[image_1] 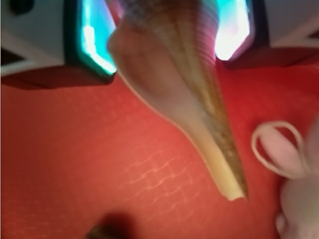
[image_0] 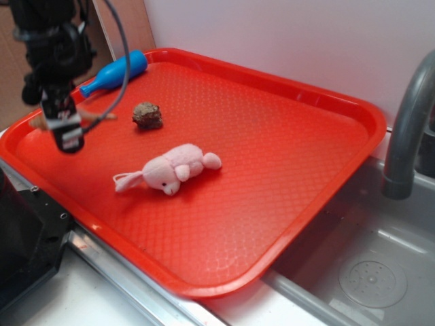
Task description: Grab the shell.
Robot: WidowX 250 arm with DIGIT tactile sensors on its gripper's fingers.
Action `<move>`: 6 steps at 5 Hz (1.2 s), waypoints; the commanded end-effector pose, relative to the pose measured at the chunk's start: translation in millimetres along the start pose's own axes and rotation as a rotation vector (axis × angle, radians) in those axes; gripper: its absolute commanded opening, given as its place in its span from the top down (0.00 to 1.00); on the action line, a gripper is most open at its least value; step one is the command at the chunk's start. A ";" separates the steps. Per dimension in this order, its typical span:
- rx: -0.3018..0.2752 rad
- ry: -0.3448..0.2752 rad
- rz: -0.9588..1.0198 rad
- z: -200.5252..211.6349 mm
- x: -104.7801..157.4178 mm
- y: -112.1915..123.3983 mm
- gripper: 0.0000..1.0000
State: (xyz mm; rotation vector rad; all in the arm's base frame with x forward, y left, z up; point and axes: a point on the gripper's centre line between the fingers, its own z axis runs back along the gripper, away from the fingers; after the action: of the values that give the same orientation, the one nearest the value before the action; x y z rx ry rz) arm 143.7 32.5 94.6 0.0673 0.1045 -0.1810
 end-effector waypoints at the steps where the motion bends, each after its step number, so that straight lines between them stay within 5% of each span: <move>1: -0.086 -0.097 0.276 77.2 22.7 9.5 1.00; 2: -0.126 -0.181 0.343 86.0 33.8 6.0 1.00; 4: 0.080 -0.203 0.515 91.4 37.5 0.6 1.00; 5: 0.000 -0.120 0.504 93.9 53.3 -5.0 1.00; 6: 0.052 -0.099 0.409 95.0 64.2 -11.7 1.00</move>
State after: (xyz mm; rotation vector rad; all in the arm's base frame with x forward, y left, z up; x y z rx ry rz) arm 210.3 0.6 166.8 0.1319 0.0327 0.2321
